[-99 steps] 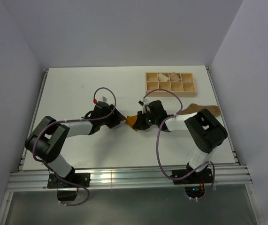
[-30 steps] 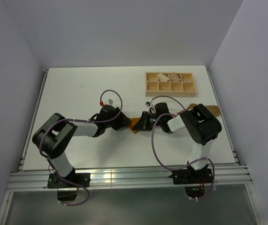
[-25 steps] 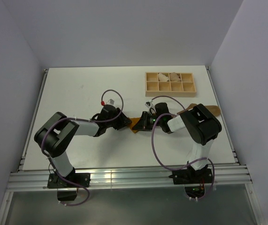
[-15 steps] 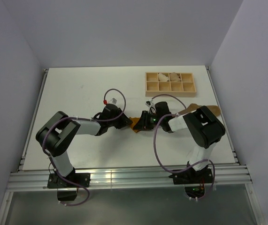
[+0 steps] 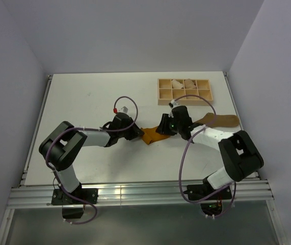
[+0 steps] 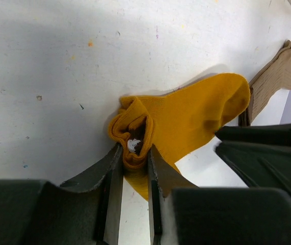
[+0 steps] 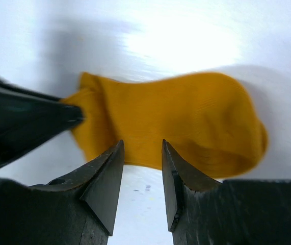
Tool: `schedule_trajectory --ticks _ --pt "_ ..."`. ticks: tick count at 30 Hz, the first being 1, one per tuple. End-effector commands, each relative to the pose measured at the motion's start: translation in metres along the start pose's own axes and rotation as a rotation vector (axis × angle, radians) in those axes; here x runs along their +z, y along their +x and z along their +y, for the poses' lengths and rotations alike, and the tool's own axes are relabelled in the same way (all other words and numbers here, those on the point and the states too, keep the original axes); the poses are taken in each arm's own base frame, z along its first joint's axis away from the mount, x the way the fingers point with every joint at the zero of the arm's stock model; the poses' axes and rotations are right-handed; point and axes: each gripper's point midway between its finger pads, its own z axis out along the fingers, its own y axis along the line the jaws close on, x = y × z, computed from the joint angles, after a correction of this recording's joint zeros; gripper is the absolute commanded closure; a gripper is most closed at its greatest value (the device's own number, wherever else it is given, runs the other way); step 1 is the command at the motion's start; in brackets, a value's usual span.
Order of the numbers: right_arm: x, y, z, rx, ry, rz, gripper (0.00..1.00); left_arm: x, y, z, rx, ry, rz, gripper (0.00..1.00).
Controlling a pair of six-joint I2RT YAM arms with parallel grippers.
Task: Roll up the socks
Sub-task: Roll the sock at the center of the board.
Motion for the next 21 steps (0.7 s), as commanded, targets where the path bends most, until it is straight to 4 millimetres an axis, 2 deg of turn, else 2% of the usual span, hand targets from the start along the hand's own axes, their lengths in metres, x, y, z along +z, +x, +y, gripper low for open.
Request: schedule_trajectory --ticks 1,3,9,12,16,19,21 --pt "0.006 0.004 -0.03 -0.002 0.148 0.02 0.57 -0.004 0.002 0.024 0.042 -0.114 -0.007 0.98" --pt "0.014 0.005 -0.035 -0.002 0.166 0.033 0.58 -0.007 0.002 0.028 0.041 -0.135 -0.01 0.99" --pt "0.04 -0.013 -0.03 -0.052 0.15 0.031 0.58 -0.013 -0.002 0.049 -0.003 -0.201 -0.043 1.0" --pt "0.055 -0.027 -0.024 -0.092 0.133 0.033 0.58 -0.018 -0.007 0.062 -0.028 -0.235 -0.055 1.0" --pt "0.071 -0.053 -0.004 -0.167 0.075 0.016 0.58 -0.026 -0.02 0.08 -0.079 -0.283 -0.095 1.0" --pt "0.067 -0.066 0.01 -0.227 0.052 0.001 0.59 -0.025 -0.026 0.082 -0.098 -0.296 -0.109 1.0" --pt "0.051 -0.08 0.025 -0.288 0.027 -0.052 0.58 -0.025 -0.026 0.079 -0.121 -0.29 -0.11 1.0"
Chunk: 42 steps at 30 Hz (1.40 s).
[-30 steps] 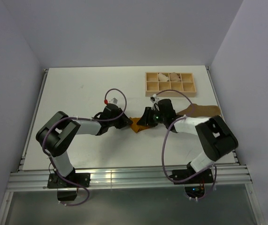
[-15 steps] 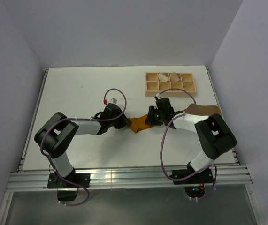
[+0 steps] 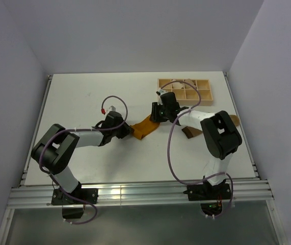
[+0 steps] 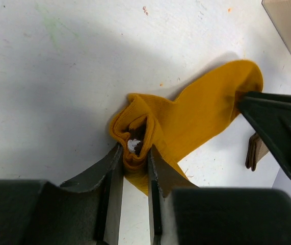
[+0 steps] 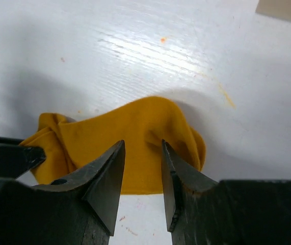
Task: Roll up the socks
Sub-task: Roll the sock at the center of the board.
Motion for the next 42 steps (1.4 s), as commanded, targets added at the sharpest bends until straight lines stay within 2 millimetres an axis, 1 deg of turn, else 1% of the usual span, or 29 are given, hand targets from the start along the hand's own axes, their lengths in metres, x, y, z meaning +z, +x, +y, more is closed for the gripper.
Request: schedule_trajectory --ticks 1,2,3,5,6,8,9,10,11,12,13,14,15,19,25,31,33,34,36,37,42 --pt "-0.028 -0.033 0.03 -0.156 -0.044 -0.104 0.58 -0.002 0.007 0.044 -0.017 -0.171 0.005 1.0" --pt "-0.035 -0.035 0.036 -0.189 -0.043 -0.127 0.57 -0.002 0.007 0.044 -0.023 -0.171 0.005 1.0" --pt "-0.048 -0.042 0.043 -0.239 -0.041 -0.167 0.56 -0.002 0.006 0.042 -0.031 -0.166 0.003 1.0" --pt "-0.057 -0.032 0.052 -0.311 -0.029 -0.183 0.52 -0.002 0.007 0.043 -0.039 -0.175 0.009 1.0" --pt "-0.065 -0.029 0.065 -0.375 -0.008 -0.214 0.46 -0.002 0.007 0.043 -0.04 -0.178 0.009 1.0" --pt "-0.066 -0.015 0.072 -0.435 0.019 -0.223 0.4 -0.003 0.008 0.044 -0.041 -0.182 0.011 1.0" --pt "-0.066 -0.005 0.084 -0.478 0.015 -0.224 0.37 -0.004 0.008 0.044 -0.047 -0.182 0.01 1.0" --pt "-0.064 0.003 0.087 -0.498 0.012 -0.221 0.35 -0.005 0.008 0.042 -0.047 -0.177 0.011 1.0" --pt "-0.062 0.008 0.089 -0.52 0.013 -0.214 0.35 -0.006 0.008 0.042 -0.048 -0.176 0.008 1.0" --pt "-0.061 0.014 0.096 -0.546 0.011 -0.212 0.34 -0.007 0.007 0.042 -0.051 -0.176 0.007 1.0" --pt "-0.056 0.021 0.097 -0.562 0.013 -0.2 0.34 -0.008 0.006 0.041 -0.05 -0.172 0.005 1.0" --pt "-0.054 0.024 0.098 -0.592 0.014 -0.198 0.34 -0.009 0.006 0.04 -0.047 -0.169 0.003 1.0" --pt "-0.052 0.028 0.105 -0.616 -0.002 -0.194 0.34 -0.01 0.005 0.039 -0.047 -0.169 0.002 1.0" --pt "-0.042 0.043 0.114 -0.679 -0.042 -0.178 0.34 -0.011 0.005 0.037 -0.042 -0.16 0.004 1.0" --pt "-0.031 0.056 0.117 -0.757 -0.062 -0.167 0.34 -0.012 0.006 0.037 -0.039 -0.158 0.012 1.0" --pt "-0.021 0.063 0.119 -0.801 -0.048 -0.163 0.34 -0.012 0.007 0.034 -0.038 -0.15 0.018 1.0" --pt "-0.018 0.061 0.118 -0.812 -0.028 -0.169 0.35 -0.013 0.007 0.034 -0.035 -0.15 0.02 1.0" --pt "-0.014 0.066 0.117 -0.821 -0.022 -0.159 0.35 -0.013 0.007 0.033 -0.034 -0.148 0.023 1.0" --pt "-0.011 0.066 0.116 -0.833 -0.006 -0.164 0.37 -0.014 0.006 0.031 -0.036 -0.143 0.02 1.0" --pt "-0.007 0.07 0.114 -0.837 0.002 -0.152 0.41 -0.015 0.006 0.03 -0.037 -0.139 0.018 0.99" --pt "-0.002 0.076 0.107 -0.842 0.039 -0.146 0.48 -0.016 0.008 0.028 -0.054 -0.125 0.025 0.99"
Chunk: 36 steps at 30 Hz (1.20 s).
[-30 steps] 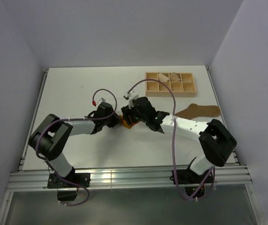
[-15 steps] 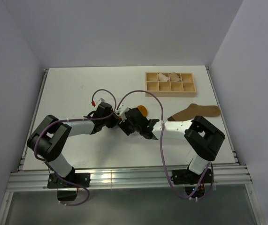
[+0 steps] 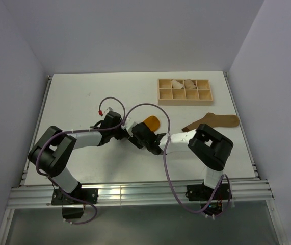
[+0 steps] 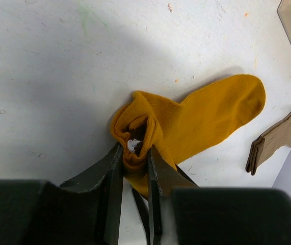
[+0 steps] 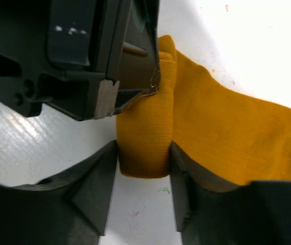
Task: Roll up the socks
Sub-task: Roll the sock at the center of the board.
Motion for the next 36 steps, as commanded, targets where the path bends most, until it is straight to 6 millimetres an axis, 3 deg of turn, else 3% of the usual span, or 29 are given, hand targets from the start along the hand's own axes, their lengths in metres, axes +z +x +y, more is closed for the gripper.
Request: schedule_trajectory --ticks 1,7,12,15,16,19,26,36 --pt "0.006 -0.012 -0.001 -0.012 0.041 -0.037 0.51 -0.006 0.008 0.019 0.005 -0.06 0.029 0.99" --pt "0.012 0.005 0.004 -0.004 0.048 0.003 0.59 -0.007 0.015 0.012 -0.032 -0.016 0.06 0.98" --pt "0.015 0.014 0.007 0.005 0.043 0.027 0.84 -0.013 0.015 0.009 -0.065 0.003 0.058 0.91" --pt "0.01 0.017 0.01 0.027 0.029 0.032 0.97 -0.022 0.011 0.006 -0.093 0.024 0.036 0.65" --pt "0.008 0.015 0.01 0.037 0.026 0.026 0.98 -0.023 0.005 0.008 -0.101 0.014 0.002 0.5" --pt "0.002 0.02 0.017 0.098 -0.019 0.021 0.99 -0.03 -0.004 0.008 -0.124 0.027 -0.035 0.38" --pt "-0.005 0.029 0.017 0.234 -0.138 0.015 1.0 -0.033 -0.019 -0.001 -0.088 0.054 -0.05 0.38" --pt "-0.006 0.034 -0.007 0.448 -0.25 0.029 1.0 -0.034 -0.022 -0.013 -0.094 0.127 -0.063 0.4"
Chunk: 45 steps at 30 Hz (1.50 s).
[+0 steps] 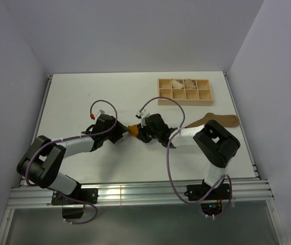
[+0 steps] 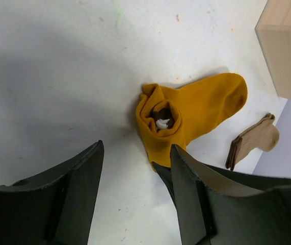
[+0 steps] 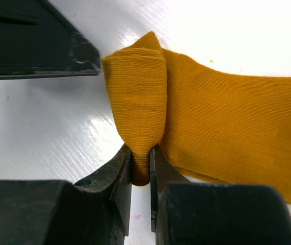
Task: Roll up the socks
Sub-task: Roll the sock at the center of the board.
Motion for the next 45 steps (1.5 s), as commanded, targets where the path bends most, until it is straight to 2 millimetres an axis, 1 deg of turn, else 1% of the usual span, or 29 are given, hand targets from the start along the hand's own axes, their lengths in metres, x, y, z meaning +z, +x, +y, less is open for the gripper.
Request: schedule_trajectory --ticks 1,4,10,11,15,19,21,23,26,28,30,32,33,36,41,45 --pt "-0.009 0.03 -0.005 0.118 -0.043 0.102 1.0 -0.005 -0.007 -0.024 0.011 0.091 -0.022 0.4" --pt "-0.011 0.03 -0.009 0.178 -0.09 0.109 1.0 -0.007 -0.007 -0.031 0.01 0.128 -0.019 0.41" --pt "-0.015 0.027 -0.018 0.328 -0.193 0.107 0.99 -0.007 -0.006 -0.038 0.002 0.166 -0.015 0.41" --pt "-0.014 0.023 -0.018 0.346 -0.212 0.098 0.99 -0.006 -0.005 -0.038 0.002 0.168 -0.01 0.41" --pt "-0.016 0.022 -0.021 0.479 -0.286 0.083 0.99 -0.004 -0.002 -0.041 0.012 0.179 -0.003 0.42" --pt "-0.017 0.023 -0.022 0.577 -0.347 0.08 0.98 -0.002 0.002 -0.047 0.033 0.19 0.004 0.41" --pt "-0.016 0.02 -0.023 0.63 -0.376 0.066 0.98 0.0 0.003 -0.046 0.039 0.187 0.008 0.41" --pt "-0.016 0.022 -0.026 0.674 -0.391 0.069 0.98 0.001 0.005 -0.046 0.041 0.186 0.014 0.41" --pt "-0.015 0.028 -0.029 0.716 -0.392 0.088 0.98 0.002 0.007 -0.046 0.05 0.185 0.019 0.41" --pt "-0.015 0.029 -0.03 0.749 -0.4 0.1 0.98 0.004 0.01 -0.045 0.057 0.182 0.029 0.42" --pt "-0.015 0.033 -0.032 0.772 -0.398 0.123 0.98 0.006 0.013 -0.048 0.064 0.196 0.036 0.43" --pt "-0.014 0.035 -0.032 0.786 -0.391 0.141 0.98 0.01 0.016 -0.049 0.068 0.2 0.046 0.43" --pt "-0.014 0.036 -0.033 0.788 -0.386 0.143 0.98 0.01 0.016 -0.054 0.074 0.215 0.044 0.43" --pt "-0.013 0.038 -0.033 0.814 -0.388 0.157 0.98 0.018 0.021 -0.053 0.09 0.201 0.049 0.43" --pt "-0.011 0.043 -0.032 0.844 -0.4 0.178 0.97 0.027 0.017 -0.054 0.095 0.201 0.024 0.44" --pt "-0.01 0.042 -0.032 0.852 -0.409 0.177 0.96 0.033 0.016 -0.054 0.096 0.203 0.016 0.44"
